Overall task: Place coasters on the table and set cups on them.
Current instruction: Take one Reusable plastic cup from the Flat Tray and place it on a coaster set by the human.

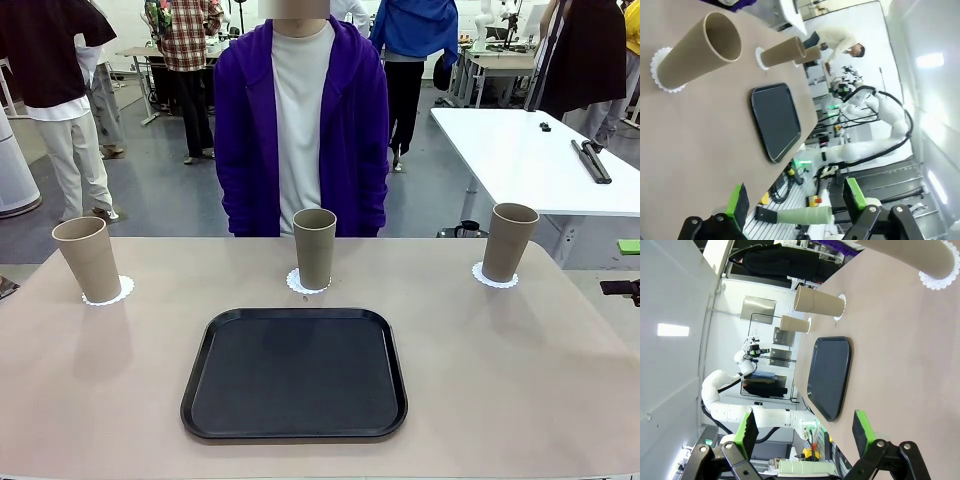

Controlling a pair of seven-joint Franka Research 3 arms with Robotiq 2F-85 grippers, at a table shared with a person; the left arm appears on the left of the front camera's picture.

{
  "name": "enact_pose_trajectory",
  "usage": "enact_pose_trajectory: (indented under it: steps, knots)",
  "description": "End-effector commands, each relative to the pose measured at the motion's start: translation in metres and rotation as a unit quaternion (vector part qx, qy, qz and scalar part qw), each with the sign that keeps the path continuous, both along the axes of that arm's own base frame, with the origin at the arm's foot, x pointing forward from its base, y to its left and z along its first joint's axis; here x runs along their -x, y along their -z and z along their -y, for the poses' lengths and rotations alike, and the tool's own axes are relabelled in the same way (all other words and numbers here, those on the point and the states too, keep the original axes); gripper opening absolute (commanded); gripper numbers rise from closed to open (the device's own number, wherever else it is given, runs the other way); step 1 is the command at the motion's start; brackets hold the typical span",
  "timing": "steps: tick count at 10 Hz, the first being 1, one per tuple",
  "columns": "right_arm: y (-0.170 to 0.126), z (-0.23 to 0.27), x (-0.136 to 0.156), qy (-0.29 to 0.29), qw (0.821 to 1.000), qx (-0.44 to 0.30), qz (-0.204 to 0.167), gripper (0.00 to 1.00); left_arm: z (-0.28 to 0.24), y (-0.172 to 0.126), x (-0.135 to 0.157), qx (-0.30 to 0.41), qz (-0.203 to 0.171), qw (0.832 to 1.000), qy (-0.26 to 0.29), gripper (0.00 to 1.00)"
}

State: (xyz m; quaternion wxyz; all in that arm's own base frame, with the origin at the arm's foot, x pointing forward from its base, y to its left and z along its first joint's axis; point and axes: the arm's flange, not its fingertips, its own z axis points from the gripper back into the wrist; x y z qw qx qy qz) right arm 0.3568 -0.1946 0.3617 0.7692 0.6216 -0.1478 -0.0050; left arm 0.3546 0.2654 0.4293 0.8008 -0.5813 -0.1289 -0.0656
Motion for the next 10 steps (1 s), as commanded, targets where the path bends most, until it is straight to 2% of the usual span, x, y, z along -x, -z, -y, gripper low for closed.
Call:
enact_pose_trajectory:
  steps: [1,3,5,8,10]
  knots:
    - [-0.001,-0.001,0.001,-0.001,1.0,-0.002,0.002,1.0,-0.026,0.0,-0.016,0.028,0.0,1.0,-0.009,1.0]
    - [-0.001,-0.001,0.001,-0.001,1.0,-0.002,0.002,1.0,-0.051,0.008,-0.026,0.036,-0.017,0.999,-0.011,1.0]
    - [-0.001,-0.001,0.001,-0.001,1.0,-0.002,0.002,1.0,-0.062,0.021,-0.025,0.027,-0.014,1.0,0.0,1.0]
    - [-0.001,-0.001,0.001,-0.001,1.0,-0.002,0.002,1.0,-0.061,0.033,-0.027,-0.004,0.004,1.0,0.019,1.0]
    - [-0.001,-0.001,0.001,-0.001,1.0,-0.002,0.002,1.0,-0.053,0.026,-0.02,-0.025,0.032,0.998,0.047,1.0]
